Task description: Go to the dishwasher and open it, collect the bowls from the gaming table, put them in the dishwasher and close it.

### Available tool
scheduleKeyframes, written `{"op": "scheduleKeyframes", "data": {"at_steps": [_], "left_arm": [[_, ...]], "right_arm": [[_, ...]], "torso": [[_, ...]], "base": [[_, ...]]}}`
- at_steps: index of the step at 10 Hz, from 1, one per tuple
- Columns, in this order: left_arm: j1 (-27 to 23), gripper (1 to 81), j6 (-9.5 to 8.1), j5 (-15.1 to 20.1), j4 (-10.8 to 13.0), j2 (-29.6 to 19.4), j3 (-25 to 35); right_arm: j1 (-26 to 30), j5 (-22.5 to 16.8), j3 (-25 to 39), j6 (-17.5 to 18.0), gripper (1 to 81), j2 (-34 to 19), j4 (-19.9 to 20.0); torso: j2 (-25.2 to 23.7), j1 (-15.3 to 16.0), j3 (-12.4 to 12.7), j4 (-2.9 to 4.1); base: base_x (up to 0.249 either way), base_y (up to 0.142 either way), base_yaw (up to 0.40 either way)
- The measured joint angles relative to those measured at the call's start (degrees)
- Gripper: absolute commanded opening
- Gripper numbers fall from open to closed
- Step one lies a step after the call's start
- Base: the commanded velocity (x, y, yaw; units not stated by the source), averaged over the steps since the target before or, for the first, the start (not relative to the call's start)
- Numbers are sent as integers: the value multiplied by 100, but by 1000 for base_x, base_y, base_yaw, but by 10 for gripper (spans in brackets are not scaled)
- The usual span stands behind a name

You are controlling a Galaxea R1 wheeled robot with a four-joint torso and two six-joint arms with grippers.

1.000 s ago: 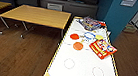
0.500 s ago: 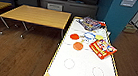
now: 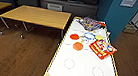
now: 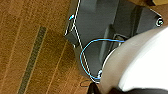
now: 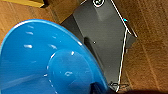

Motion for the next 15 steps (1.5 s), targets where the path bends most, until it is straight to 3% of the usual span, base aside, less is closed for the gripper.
{"op": "scheduleKeyframes", "data": {"at_steps": [2,4,5,7,10,15], "left_arm": [[28,10,406,-98,-325,469,-553],[138,10,642,-124,-269,802,-883],[191,10,706,-118,-72,844,-973],[185,10,722,-139,99,855,-1143],[177,10,722,-135,152,1117,-1510],[229,10,725,-89,173,1646,-2389]], "right_arm": [[-28,-44,-221,-17,10,102,-5],[-69,-61,-406,-59,10,212,-16],[-117,-72,-419,-66,10,257,-24],[-157,-91,-507,-66,10,284,-30],[-179,-94,-657,-68,10,362,-33],[-379,-110,-868,-85,10,455,-41]], "torso": [[0,-2,0,0],[-2,-5,0,0],[-2,-5,0,0],[-2,-5,2,0],[-2,-5,118,0],[-9,-11,885,0]], "base": [[0,0,0],[0,0,0],[0,0,0],[0,0,0],[0,0,0],[0,0,0]]}}
